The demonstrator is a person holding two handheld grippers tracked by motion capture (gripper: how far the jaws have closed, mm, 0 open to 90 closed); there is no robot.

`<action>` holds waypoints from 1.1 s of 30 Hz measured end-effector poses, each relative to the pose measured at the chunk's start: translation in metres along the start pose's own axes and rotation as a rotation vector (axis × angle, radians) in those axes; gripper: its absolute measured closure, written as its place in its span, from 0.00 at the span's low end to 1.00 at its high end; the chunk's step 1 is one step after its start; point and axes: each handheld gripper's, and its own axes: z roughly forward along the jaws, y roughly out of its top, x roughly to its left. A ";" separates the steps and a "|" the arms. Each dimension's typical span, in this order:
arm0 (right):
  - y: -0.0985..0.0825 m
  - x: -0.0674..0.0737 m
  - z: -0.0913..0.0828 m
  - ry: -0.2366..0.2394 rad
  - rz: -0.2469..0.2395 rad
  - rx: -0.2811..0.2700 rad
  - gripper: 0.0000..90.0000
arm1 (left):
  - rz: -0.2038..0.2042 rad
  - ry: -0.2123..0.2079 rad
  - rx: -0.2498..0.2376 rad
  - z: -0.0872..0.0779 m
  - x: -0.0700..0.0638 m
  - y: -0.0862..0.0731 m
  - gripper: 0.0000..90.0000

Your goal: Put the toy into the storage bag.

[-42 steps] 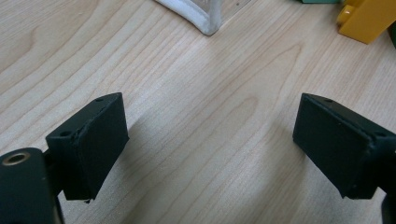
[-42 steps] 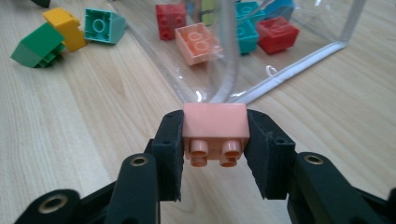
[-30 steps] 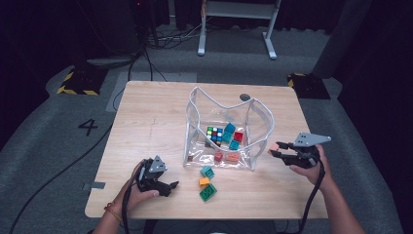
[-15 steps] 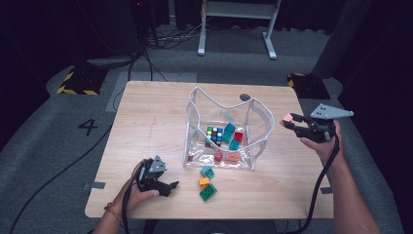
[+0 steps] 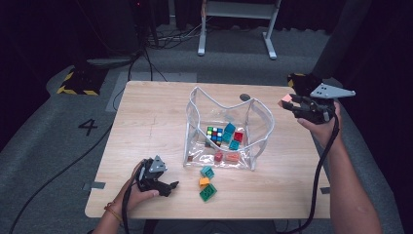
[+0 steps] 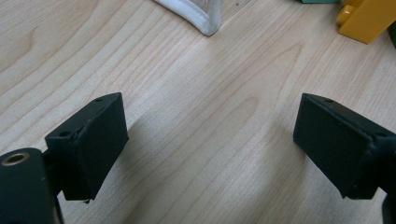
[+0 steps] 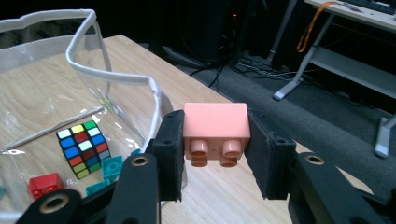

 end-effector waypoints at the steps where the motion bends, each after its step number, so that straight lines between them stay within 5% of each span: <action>1: 0.006 0.002 0.003 -0.002 -0.006 0.005 0.66 | 0.000 0.000 0.000 0.000 0.000 0.000 0.11; 10: 0.027 0.011 0.014 0.090 -0.010 -0.041 0.66 | 0.001 -0.001 0.000 0.000 0.000 0.000 0.11; 14: 0.035 0.026 0.023 0.141 -0.011 -0.040 0.66 | 0.001 0.000 0.000 0.000 0.000 0.000 0.11; 26: 0.045 0.079 0.058 0.354 -0.156 0.029 0.66 | 0.001 -0.001 0.000 0.000 0.000 0.000 0.11; 33: 0.054 0.096 0.073 0.397 -0.209 0.068 0.66 | 0.001 -0.001 0.000 0.000 0.000 0.000 0.11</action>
